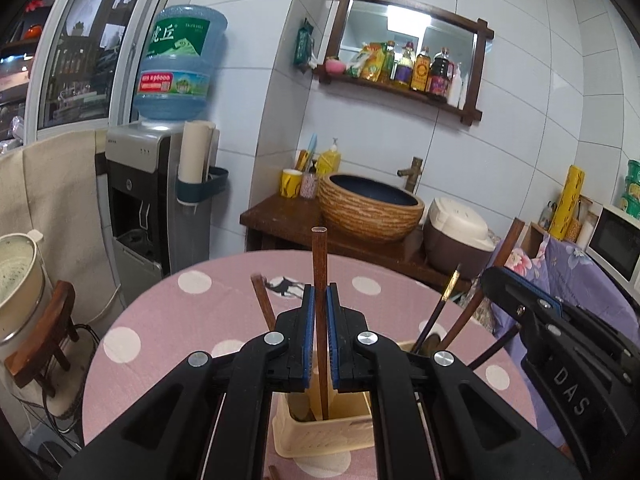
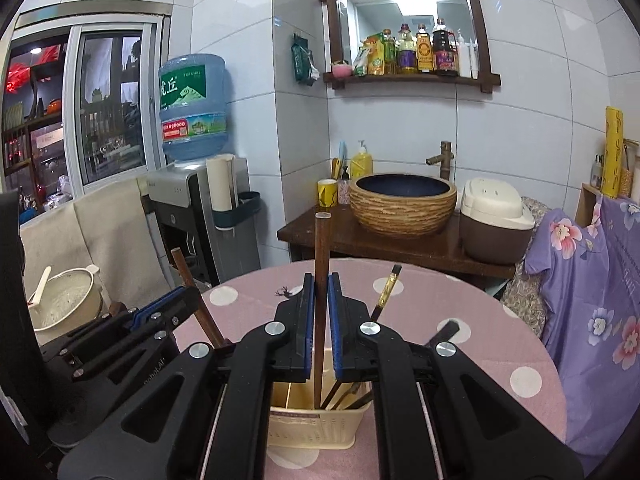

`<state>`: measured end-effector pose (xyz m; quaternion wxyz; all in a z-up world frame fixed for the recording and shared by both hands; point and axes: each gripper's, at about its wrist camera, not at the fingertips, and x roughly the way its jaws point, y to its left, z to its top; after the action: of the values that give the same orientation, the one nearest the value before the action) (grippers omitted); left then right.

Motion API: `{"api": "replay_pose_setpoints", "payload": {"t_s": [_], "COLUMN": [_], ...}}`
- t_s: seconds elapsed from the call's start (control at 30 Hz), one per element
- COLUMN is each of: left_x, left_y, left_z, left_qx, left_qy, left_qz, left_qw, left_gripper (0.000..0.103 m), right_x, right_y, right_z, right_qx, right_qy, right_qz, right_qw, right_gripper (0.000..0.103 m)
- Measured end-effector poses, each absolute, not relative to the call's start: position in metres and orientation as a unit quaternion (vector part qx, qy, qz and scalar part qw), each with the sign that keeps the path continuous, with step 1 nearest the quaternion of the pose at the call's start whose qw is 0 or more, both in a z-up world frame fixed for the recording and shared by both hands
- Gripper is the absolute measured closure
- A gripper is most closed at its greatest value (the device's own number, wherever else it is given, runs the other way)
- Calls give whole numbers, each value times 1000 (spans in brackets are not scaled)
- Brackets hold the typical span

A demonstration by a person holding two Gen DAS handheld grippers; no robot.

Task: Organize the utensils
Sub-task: 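Carry both wooden chopsticks into the cream holder and open both tools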

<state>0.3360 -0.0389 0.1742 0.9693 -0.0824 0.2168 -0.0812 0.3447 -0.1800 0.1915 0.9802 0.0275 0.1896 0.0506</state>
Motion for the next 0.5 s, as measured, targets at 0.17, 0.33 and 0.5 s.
{"api": "replay_pose_setpoints", "payload": {"t_s": [0.17,0.33,0.5], "left_x": [339,341,332], "left_y": [-41,-43,-32], "left_z": [156,142,140], "left_qx": [-76,-72,-88], "left_qy": [238,260,262], "left_qz": [-82,-88,-94], "left_qw": [965,959,956], "left_gripper": [97,97,97], "right_x": [348,349,342], "right_y": [-180,-180,-181], "right_z": [178,168,170], "right_qx": [25,22,16], "right_qy": [204,207,201], "right_qz": [50,44,45], "right_qw": [977,977,979], "right_gripper": [95,95,93]}}
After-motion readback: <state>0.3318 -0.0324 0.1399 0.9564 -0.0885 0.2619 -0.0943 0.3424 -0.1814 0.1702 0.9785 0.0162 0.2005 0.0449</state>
